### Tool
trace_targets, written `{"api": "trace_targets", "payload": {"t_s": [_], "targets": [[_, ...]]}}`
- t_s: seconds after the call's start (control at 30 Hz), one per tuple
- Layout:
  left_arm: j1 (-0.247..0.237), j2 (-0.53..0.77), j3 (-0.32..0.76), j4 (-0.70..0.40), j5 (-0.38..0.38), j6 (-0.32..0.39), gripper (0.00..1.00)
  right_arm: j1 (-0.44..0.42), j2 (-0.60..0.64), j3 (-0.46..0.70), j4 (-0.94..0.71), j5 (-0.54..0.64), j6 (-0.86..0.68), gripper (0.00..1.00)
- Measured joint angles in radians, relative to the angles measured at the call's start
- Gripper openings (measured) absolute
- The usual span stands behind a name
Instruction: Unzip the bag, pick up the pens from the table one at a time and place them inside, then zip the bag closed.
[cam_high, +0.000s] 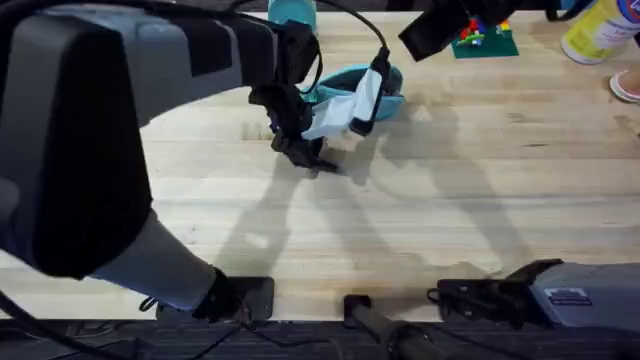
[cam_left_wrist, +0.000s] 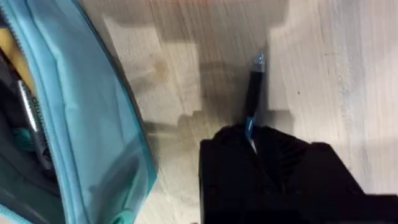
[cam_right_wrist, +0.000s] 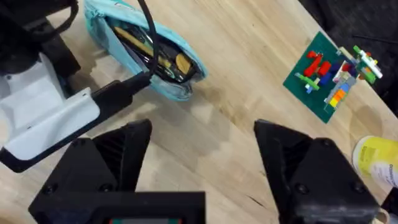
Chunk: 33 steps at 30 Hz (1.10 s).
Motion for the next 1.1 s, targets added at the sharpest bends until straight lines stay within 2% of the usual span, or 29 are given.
{"api": "trace_targets", "payload": {"t_s": [0.5, 0.67, 0.87, 1.1], "targets": [[0.000, 0.000, 0.006, -0.005, 0.006, -0.018, 0.041, 0.000, 0.000, 0.000, 0.000, 0.000, 0.000, 0.996], [0.000, 0.000, 0.069, -0.071, 0.023, -0.034, 0.041, 0.000, -0.011, -0.002, -0.003, 0.001, 0.017, 0.995], [0.000, 0.000, 0.180, -0.097, 0.105, -0.046, 0.041, -0.030, -0.086, -0.004, -0.008, 0.001, 0.098, 0.996], [0.000, 0.000, 0.294, -0.169, 0.238, -0.053, 0.041, -0.079, -0.176, -0.004, -0.027, 0.004, 0.129, 0.996]]}}
